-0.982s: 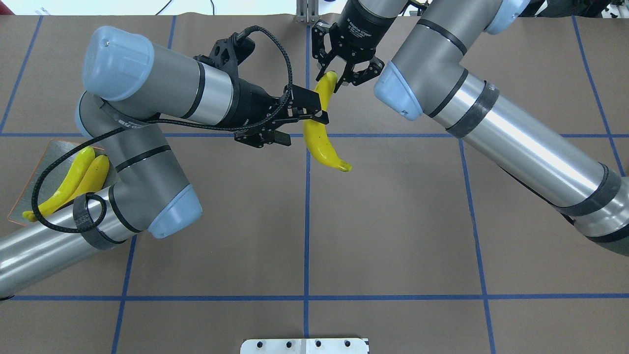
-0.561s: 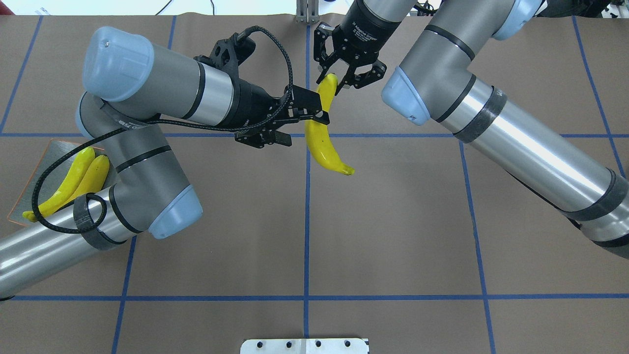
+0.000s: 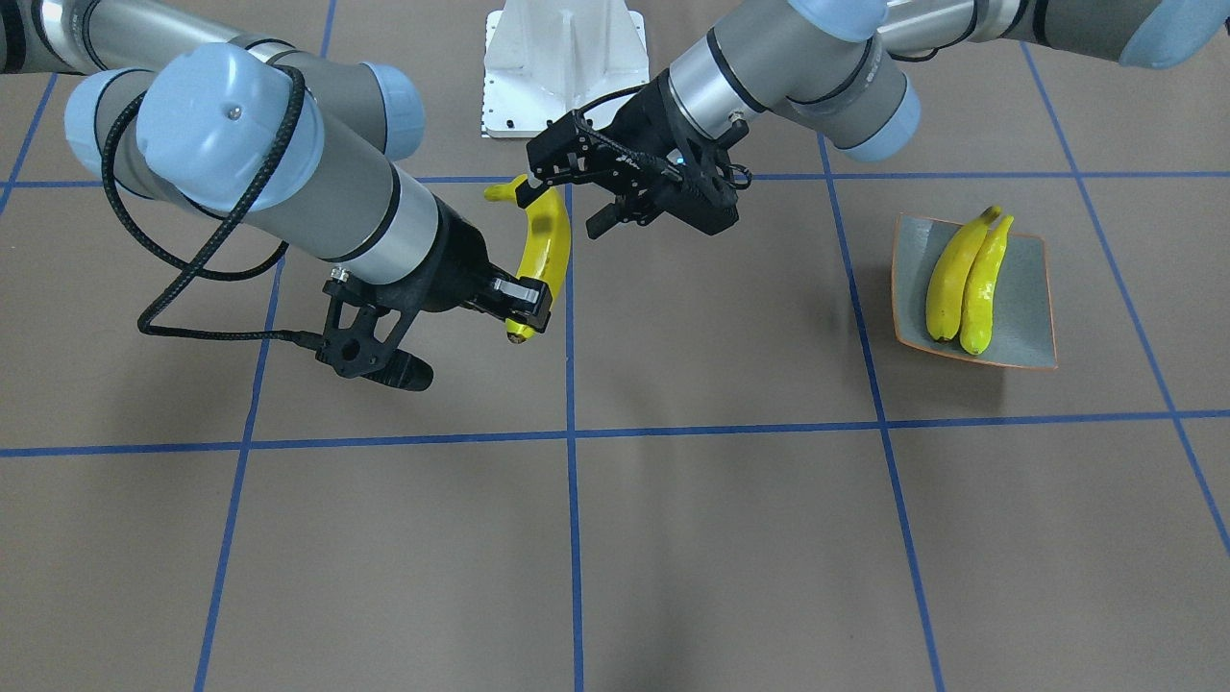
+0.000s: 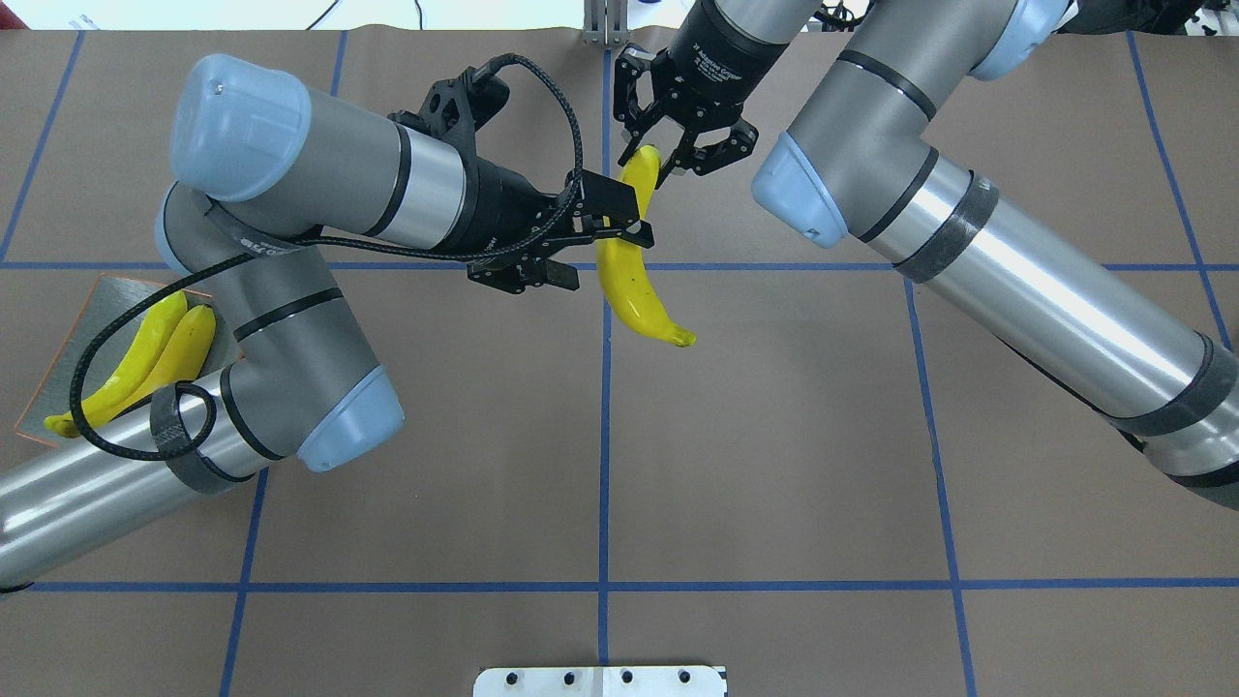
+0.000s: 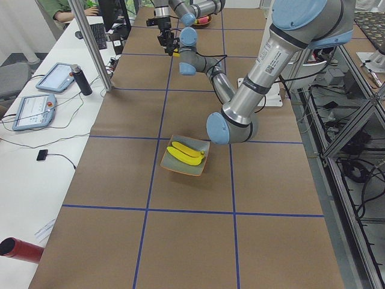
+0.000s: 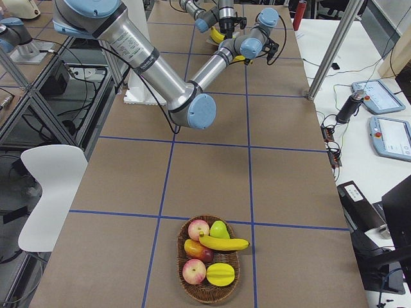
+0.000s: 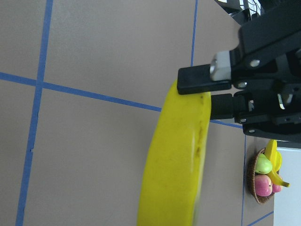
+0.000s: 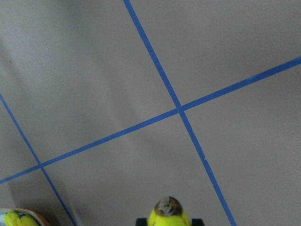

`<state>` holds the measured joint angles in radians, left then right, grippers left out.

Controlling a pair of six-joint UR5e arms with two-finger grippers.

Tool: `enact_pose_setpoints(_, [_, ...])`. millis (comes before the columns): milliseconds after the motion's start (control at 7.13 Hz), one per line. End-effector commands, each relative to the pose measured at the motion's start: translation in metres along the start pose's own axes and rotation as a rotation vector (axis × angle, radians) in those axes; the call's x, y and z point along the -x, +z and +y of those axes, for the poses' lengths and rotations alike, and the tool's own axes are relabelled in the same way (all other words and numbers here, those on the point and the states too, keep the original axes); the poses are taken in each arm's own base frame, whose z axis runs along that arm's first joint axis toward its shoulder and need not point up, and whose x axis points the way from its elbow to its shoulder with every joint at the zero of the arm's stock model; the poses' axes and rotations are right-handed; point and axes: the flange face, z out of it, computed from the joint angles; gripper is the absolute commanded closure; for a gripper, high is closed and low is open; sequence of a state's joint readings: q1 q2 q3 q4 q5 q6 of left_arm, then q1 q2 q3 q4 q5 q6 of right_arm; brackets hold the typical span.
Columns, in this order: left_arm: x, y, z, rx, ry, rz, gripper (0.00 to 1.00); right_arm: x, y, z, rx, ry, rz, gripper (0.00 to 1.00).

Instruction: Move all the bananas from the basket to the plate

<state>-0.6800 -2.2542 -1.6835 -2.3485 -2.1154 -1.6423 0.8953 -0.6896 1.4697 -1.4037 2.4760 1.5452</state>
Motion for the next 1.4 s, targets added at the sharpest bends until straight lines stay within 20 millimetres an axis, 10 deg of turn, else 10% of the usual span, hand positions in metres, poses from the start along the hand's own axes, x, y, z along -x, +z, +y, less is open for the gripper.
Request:
enact_pose_setpoints(0, [0.0008,0.0004,0.0000,0.000,0.000,-0.001,0.00,0.0039,-0.0028,0.0047,0.002,-0.007,-0.007,1.00])
enact_pose_setpoints(421, [0.0005,0.0021,0.0013,0.003,-0.001,-0.002,0.01,0.0047,-0.0037,0.0075,0.003,-0.011,-0.009,1.00])
enact_pose_setpoints(701, [0.0004,0.0067,0.0064,0.014,-0.001,-0.002,0.18,0.0047,-0.0037,0.0076,0.003,-0.010,-0.009,1.00])
enact_pose_setpoints(1262, [0.0011,0.0051,0.0085,0.018,0.016,0.013,1.00,0.0048,-0.0038,0.0094,0.020,-0.008,-0.010,1.00])
